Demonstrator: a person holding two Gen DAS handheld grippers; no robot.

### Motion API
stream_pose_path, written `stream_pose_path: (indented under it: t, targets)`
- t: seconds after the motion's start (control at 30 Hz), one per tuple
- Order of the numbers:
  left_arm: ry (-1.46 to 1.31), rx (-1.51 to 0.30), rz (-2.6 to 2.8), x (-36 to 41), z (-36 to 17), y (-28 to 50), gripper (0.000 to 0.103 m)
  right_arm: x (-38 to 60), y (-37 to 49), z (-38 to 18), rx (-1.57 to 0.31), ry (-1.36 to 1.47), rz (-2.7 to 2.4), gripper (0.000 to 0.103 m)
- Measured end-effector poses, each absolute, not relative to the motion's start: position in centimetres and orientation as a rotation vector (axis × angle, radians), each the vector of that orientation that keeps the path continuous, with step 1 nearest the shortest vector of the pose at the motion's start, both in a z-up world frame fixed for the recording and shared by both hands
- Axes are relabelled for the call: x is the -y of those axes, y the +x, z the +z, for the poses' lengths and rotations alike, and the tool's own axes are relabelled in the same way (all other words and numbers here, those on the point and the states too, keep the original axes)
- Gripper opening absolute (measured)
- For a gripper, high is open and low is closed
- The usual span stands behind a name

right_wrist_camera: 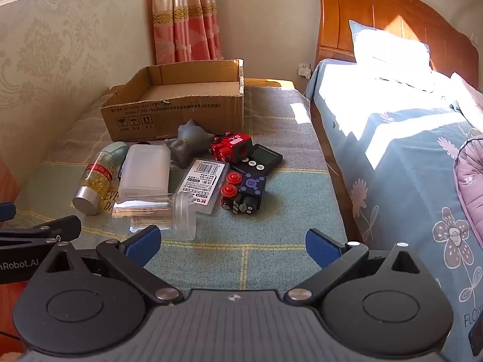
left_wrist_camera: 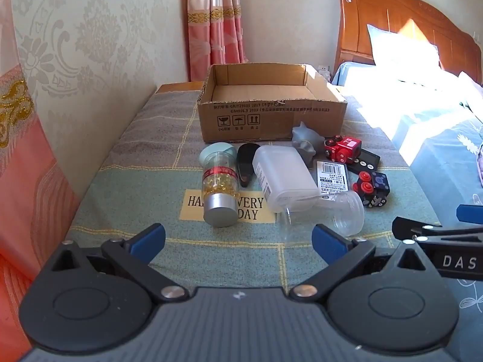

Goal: Organize rigid objects

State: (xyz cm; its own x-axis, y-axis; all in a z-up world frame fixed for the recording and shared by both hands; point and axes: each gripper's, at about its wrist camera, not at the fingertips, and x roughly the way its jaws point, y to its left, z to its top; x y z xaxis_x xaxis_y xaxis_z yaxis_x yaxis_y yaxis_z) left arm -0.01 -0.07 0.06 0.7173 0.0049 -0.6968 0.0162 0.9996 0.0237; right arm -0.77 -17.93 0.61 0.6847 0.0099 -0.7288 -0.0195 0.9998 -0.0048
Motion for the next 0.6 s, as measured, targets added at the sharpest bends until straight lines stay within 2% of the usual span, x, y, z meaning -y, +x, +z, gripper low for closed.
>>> stream_pose_path:
  t: [0.6]
  targets:
    - [0.007,-0.775,-0.01,0.05,0.13,0.06,0.103,17.89,-0.71,0.58,-0.818,-0.02,0.012,0.103]
